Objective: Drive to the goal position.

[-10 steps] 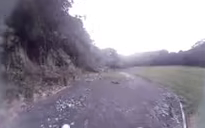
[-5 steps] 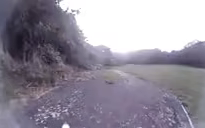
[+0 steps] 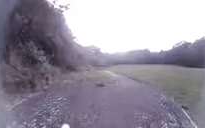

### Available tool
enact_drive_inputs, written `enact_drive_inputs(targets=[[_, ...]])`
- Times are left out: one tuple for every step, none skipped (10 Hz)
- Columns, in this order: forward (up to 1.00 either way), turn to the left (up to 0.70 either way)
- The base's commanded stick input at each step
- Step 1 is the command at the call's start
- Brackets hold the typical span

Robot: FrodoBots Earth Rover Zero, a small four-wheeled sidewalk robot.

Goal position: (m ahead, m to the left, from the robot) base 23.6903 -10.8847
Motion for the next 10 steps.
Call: enact_drive_inputs(targets=[[0.70,-0.35],[0.70,-0.35],[0.70,-0.35],[0.70,-0.35],[0.70,-0.35],[0.70,-0.35],[0.70,-0.35],[0.70,-0.35],[0.70,-0.35],[0.70,-0.35]])
